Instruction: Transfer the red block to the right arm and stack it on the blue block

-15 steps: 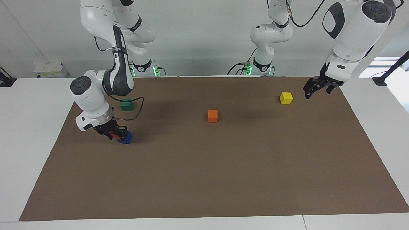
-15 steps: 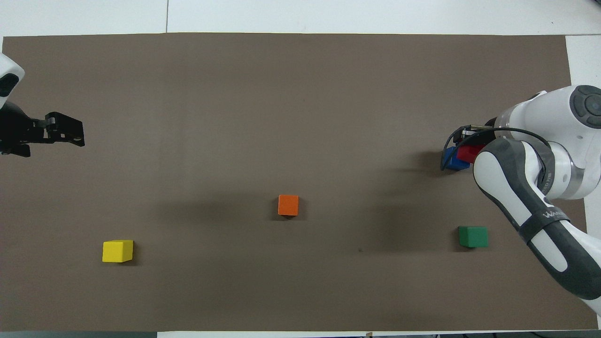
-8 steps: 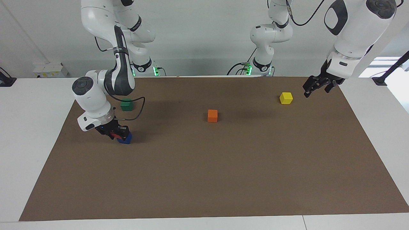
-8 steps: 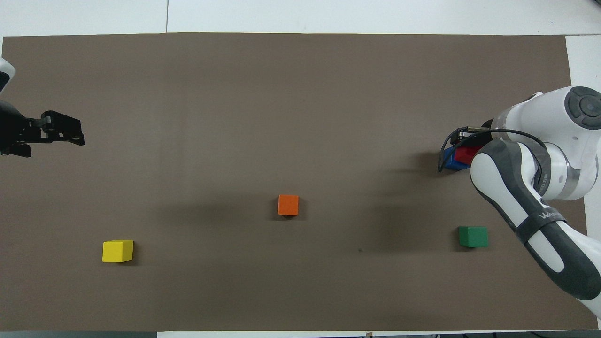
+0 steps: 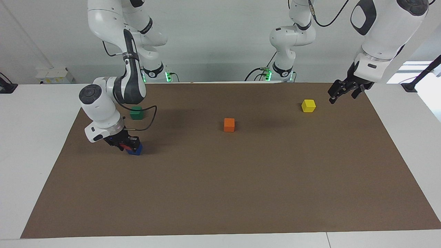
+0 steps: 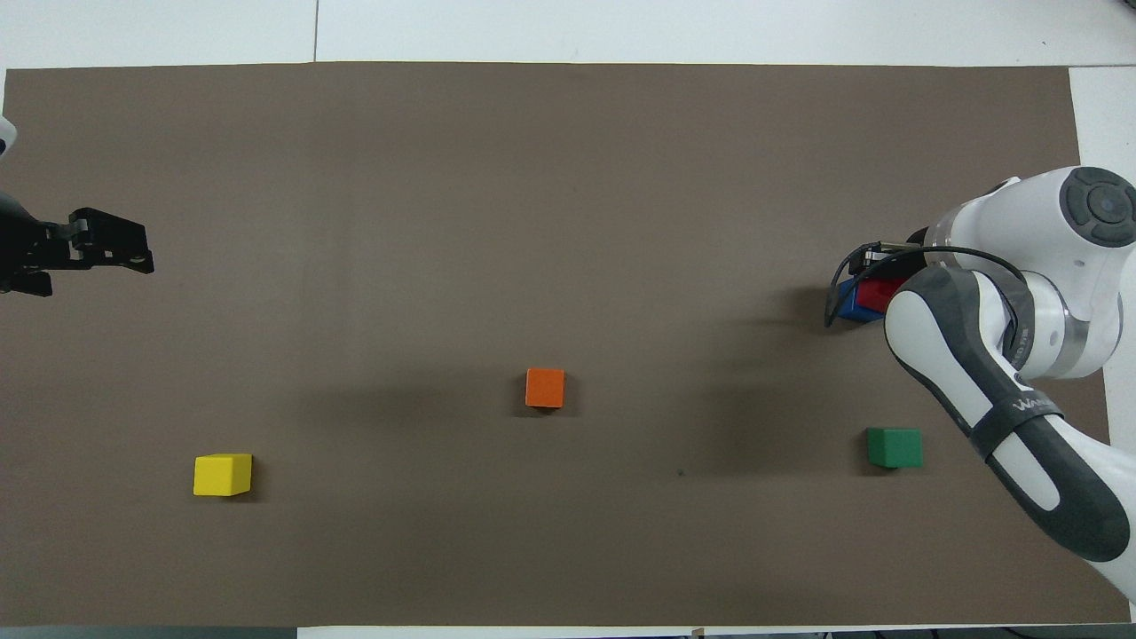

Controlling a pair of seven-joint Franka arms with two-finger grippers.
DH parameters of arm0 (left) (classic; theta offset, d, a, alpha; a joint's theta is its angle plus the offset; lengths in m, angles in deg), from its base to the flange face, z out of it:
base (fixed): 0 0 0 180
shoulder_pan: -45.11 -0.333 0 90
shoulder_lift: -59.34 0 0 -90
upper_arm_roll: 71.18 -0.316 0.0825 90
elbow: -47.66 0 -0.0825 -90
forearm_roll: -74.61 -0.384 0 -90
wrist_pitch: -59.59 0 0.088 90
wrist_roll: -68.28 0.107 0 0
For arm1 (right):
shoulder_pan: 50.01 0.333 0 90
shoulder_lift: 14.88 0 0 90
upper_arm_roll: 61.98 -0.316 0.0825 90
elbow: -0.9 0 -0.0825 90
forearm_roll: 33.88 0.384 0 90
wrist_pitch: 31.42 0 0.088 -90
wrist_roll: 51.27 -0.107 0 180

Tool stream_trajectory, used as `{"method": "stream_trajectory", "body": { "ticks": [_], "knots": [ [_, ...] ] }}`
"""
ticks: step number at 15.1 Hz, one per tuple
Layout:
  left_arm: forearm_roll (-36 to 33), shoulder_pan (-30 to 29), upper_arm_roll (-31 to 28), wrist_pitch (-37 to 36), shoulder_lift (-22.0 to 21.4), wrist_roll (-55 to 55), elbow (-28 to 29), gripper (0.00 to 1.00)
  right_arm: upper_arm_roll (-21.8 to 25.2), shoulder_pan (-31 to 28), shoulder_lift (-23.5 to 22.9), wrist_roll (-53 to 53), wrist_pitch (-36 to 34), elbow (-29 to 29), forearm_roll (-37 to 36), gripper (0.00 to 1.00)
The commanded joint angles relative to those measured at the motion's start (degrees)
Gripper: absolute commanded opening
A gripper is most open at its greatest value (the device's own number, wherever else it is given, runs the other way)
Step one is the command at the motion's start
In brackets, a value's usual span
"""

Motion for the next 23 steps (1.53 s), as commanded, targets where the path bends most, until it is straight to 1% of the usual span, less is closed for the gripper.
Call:
{"method": "stream_trajectory", "body": {
  "ticks": [1,19,20,21,22,23],
  "knots": [
    [0.74,0.64,-0.7,0.3,-0.85,0.4,0.43,1.0,-0.27,-0.1,-0.41,-0.2,1.67,0.64,-0.75,0.0],
    [0.74,0.73,-0.7,0.48,-0.94,0.32,0.69,1.0,-0.36,0.34,-0.32,-0.29,1.49,0.81,-0.75,0.0],
    [0.74,0.73,-0.7,0.56,-0.94,0.32,0.69,1.0,-0.36,0.34,-0.32,-0.29,1.41,0.81,-0.75,0.18],
    [0.74,0.73,-0.7,0.48,-0.94,0.32,0.69,1.0,-0.36,0.34,-0.32,-0.29,1.32,0.81,-0.75,0.57],
    [0.74,0.73,-0.7,0.48,-0.94,0.23,0.69,1.0,-0.36,0.34,-0.32,-0.29,1.14,0.81,-0.75,0.83],
    [0.74,0.73,-0.7,0.39,-0.94,0.14,0.69,1.0,-0.36,0.34,-0.24,-0.29,0.88,0.81,-0.75,0.98]
  ]
}}
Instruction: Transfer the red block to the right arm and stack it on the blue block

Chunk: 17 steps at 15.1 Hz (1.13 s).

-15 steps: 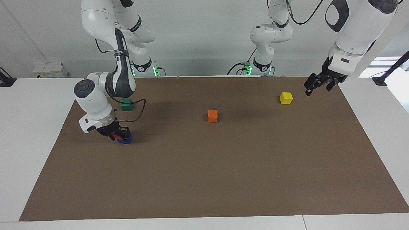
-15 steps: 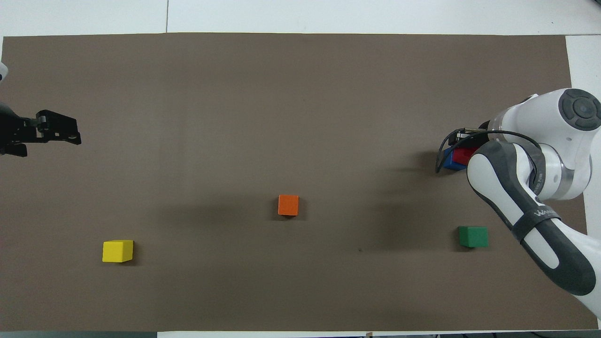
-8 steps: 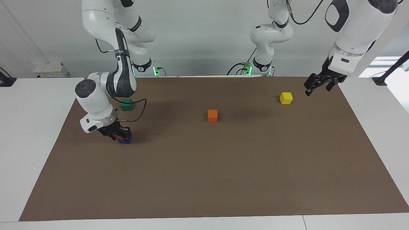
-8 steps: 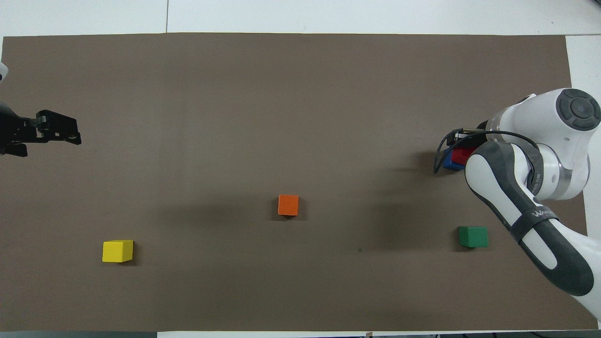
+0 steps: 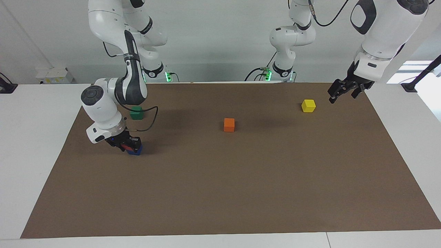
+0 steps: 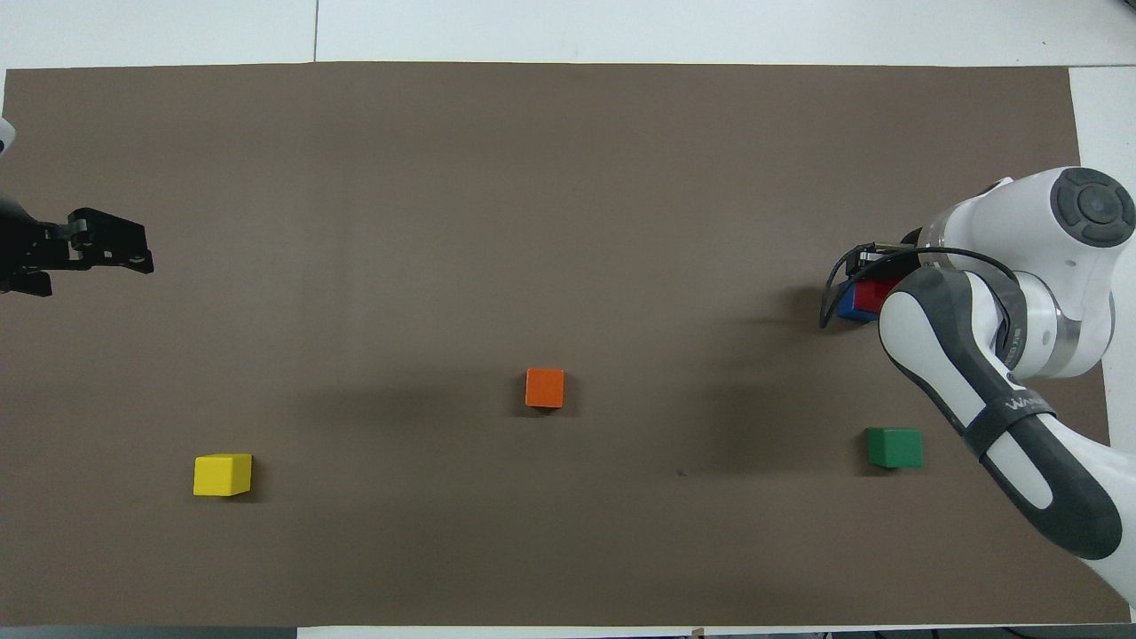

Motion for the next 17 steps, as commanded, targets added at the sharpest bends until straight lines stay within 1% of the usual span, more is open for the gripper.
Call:
{"method": "stream_trajectory", "body": {
  "ticks": [1,8,9,13,17],
  "knots": [
    [0.66,0.71,-0.72,0.39,-0.83,0.14,0.6,1.0,-0.34,-0.14,-0.04,-0.21,0.59,0.8,-0.74,1.0],
    [0.66,0.79,-0.89,-0.23,-0.83,-0.12,0.08,1.0,-0.42,-0.14,0.4,-0.38,-0.72,-0.25,-0.74,1.0],
    [0.66,0.88,-1.07,-0.32,-0.83,-0.12,0.07,1.0,-0.69,-0.05,0.92,-0.38,-2.29,-1.38,-0.66,1.0],
    [0.66,0.79,-0.9,-0.05,-1.71,-0.04,0.16,1.0,-1.13,1.09,4.26,-0.56,-12.57,-7.62,0.05,1.0],
    [0.75,1.06,-0.02,0.03,-1.71,-0.12,0.08,1.0,-1.92,1.09,8.65,-0.03,-18.11,-9.83,0.13,1.0]
  ]
}}
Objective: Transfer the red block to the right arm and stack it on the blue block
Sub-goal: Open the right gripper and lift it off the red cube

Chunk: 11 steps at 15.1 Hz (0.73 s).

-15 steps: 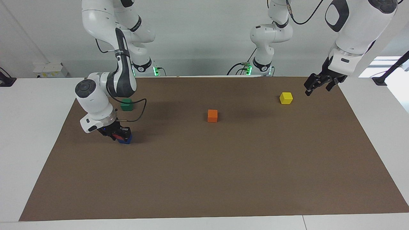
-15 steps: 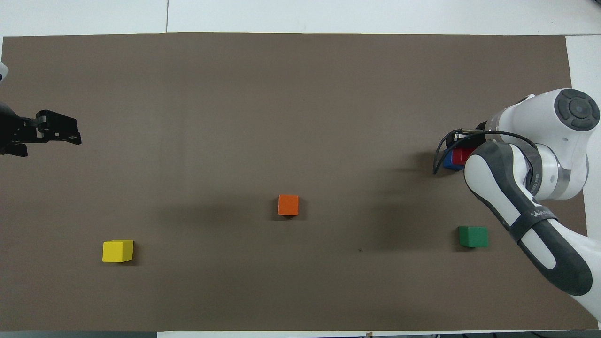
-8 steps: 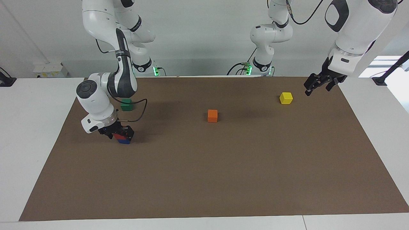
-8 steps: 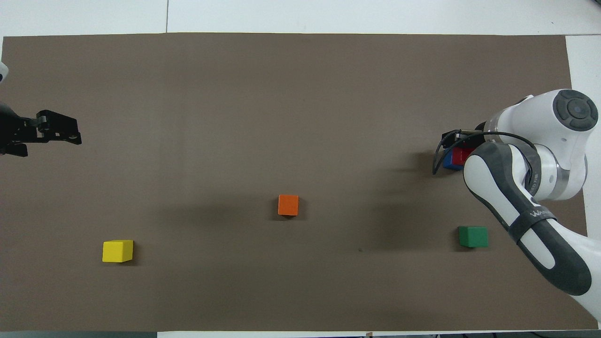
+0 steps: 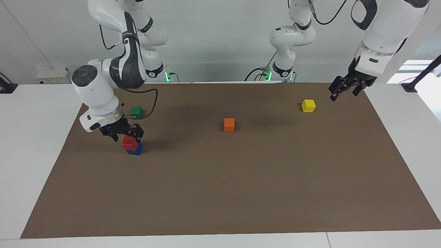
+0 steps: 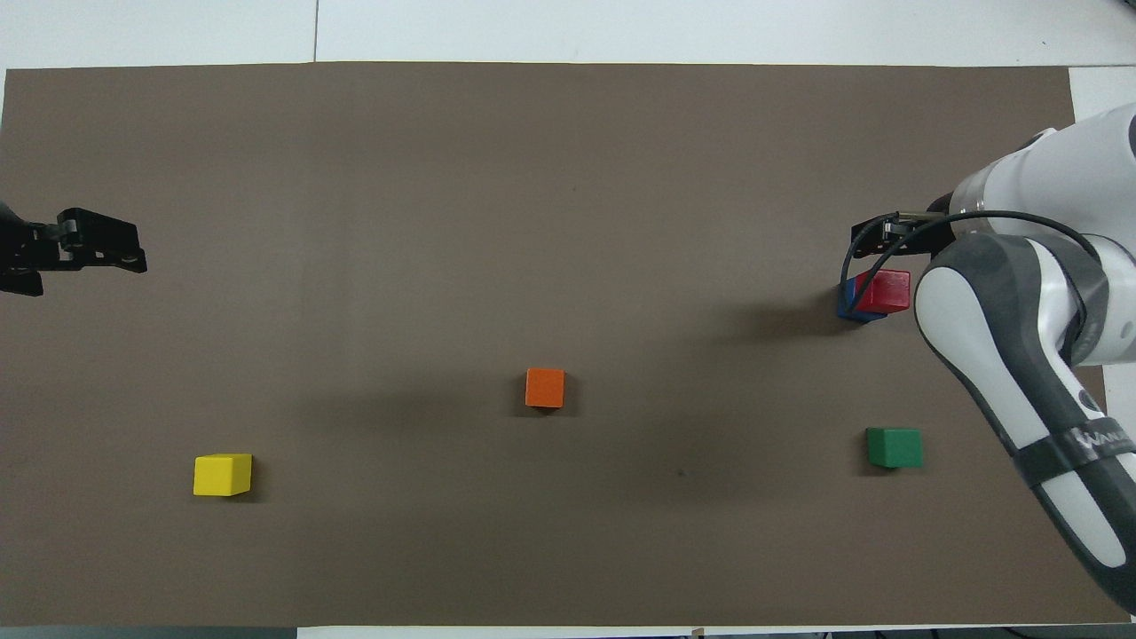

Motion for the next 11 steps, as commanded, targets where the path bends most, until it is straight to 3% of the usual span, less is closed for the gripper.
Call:
{"method": "stream_trajectory", "body": {
  "ticks": [1,5,8,11],
  "knots": [
    [0.69,0.78,0.17,0.13,-0.61,-0.11,0.2,1.0,-1.08,-0.63,4.16,0.06,-3.27,-0.33,0.19,1.0],
    [0.78,0.78,0.96,-0.05,-0.7,0.06,0.47,1.0,-1.08,-0.63,9.44,0.58,-11.51,-2.78,0.1,1.0],
    [0.78,0.78,0.88,-0.05,-1.14,0.41,0.73,1.0,-1.08,-0.71,9.01,2.08,-21.18,-9.45,0.19,1.0],
    [0.69,0.87,0.96,-0.23,-1.31,0.33,0.91,1.0,-0.91,-0.98,7.69,3.56,-23.93,-12.72,-0.16,1.0]
  ]
}}
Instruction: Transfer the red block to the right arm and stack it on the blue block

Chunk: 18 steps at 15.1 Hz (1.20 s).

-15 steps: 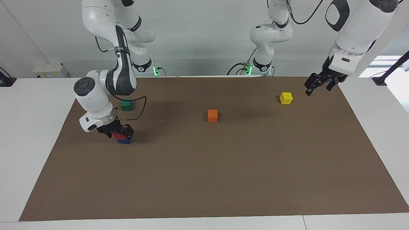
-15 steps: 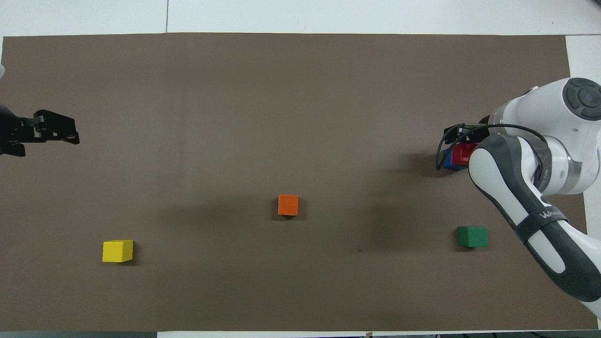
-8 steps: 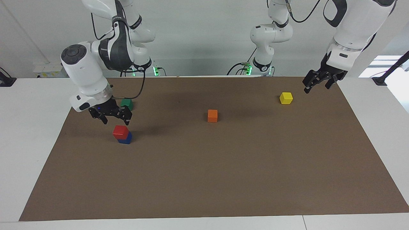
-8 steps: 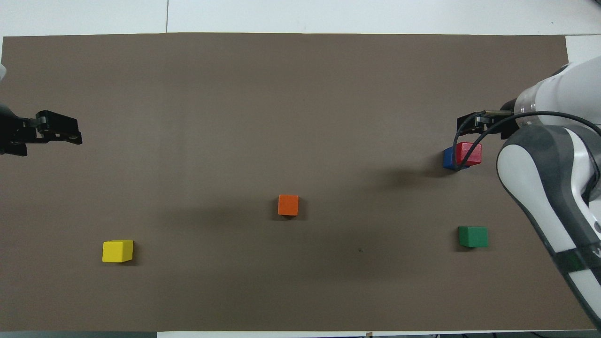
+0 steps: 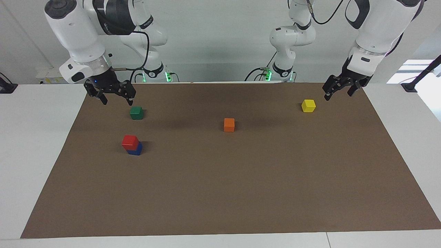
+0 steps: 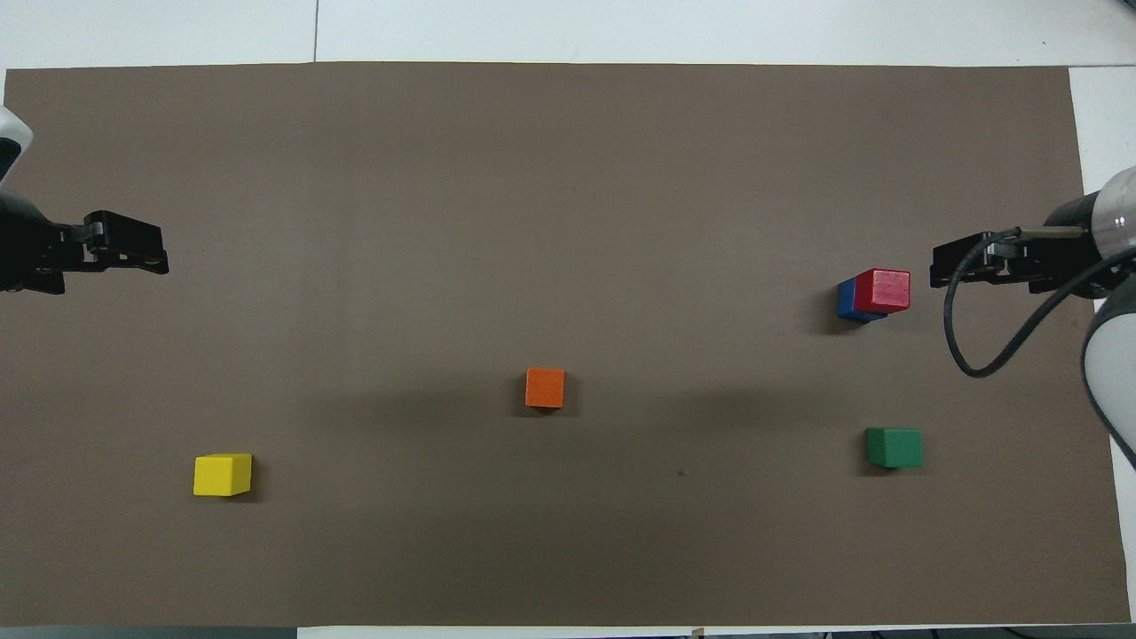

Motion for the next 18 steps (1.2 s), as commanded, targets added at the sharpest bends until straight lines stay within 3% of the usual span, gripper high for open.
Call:
{"method": "stream_trajectory", "body": {
  "ticks": [1,13,18],
  "knots": [
    [0.54,0.62,-0.68,-0.26,-1.37,0.32,0.9,1.0,-0.55,-1.05,-2.4,3.5,-1.52,-2.78,-0.68,1.0],
    [0.54,-0.43,-1.21,-0.43,-1.55,0.06,1.16,1.0,-0.37,-1.49,-2.31,7.74,-1.17,-2.43,-3.59,1.0],
    [0.54,-0.35,-1.12,-0.43,-1.55,0.06,1.16,1.0,-0.46,-1.49,-2.13,7.82,-4.05,-2.52,-2.89,1.0]
  ]
}}
